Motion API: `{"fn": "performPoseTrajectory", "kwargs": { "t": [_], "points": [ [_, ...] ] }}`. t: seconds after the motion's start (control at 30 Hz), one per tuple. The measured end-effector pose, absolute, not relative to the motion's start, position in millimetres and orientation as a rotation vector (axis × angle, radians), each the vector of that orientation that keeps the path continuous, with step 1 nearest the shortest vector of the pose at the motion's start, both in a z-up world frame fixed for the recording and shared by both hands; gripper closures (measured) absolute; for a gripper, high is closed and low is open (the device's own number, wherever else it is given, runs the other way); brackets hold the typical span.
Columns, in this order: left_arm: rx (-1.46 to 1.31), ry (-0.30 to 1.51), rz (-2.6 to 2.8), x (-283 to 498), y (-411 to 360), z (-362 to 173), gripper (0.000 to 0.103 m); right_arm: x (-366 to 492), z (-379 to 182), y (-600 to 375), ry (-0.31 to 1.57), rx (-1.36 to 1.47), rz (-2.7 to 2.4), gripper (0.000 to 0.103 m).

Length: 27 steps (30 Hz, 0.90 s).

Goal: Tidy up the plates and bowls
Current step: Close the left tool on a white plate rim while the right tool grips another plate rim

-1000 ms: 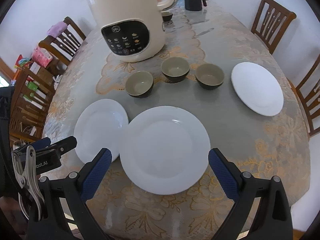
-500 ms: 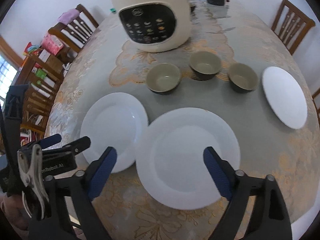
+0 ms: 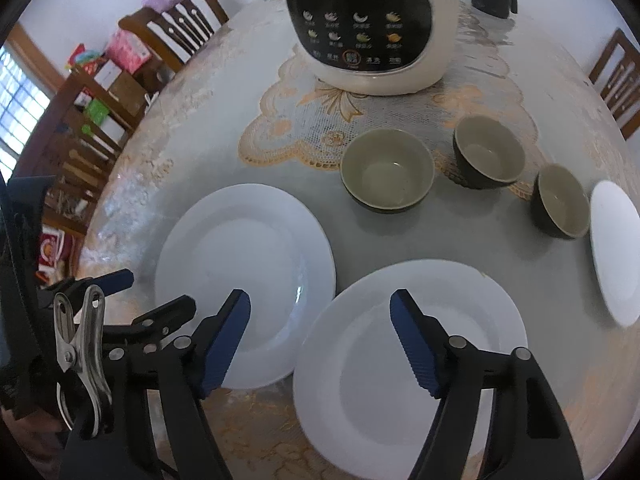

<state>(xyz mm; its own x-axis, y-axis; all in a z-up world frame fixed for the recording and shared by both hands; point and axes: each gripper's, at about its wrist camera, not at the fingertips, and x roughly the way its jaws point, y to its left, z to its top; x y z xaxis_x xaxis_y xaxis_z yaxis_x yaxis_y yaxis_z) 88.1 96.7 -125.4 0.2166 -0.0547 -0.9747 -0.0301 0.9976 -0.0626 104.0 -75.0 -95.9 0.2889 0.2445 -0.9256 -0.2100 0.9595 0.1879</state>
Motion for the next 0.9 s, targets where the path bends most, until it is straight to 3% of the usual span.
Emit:
{"fn": "performPoseTrajectory", "kwargs": {
  "t": [0.53, 0.9],
  "points": [
    [-0.054, 1.331, -0.046, 100, 92, -129, 0.009, 121, -103, -59, 1.212, -0.079, 0.318, 0.028],
    [-0.056, 1.32, -0.049, 96, 91, -128, 0.011, 120, -101, -59, 1.218, -0.076, 0.34, 0.036]
  ]
}}
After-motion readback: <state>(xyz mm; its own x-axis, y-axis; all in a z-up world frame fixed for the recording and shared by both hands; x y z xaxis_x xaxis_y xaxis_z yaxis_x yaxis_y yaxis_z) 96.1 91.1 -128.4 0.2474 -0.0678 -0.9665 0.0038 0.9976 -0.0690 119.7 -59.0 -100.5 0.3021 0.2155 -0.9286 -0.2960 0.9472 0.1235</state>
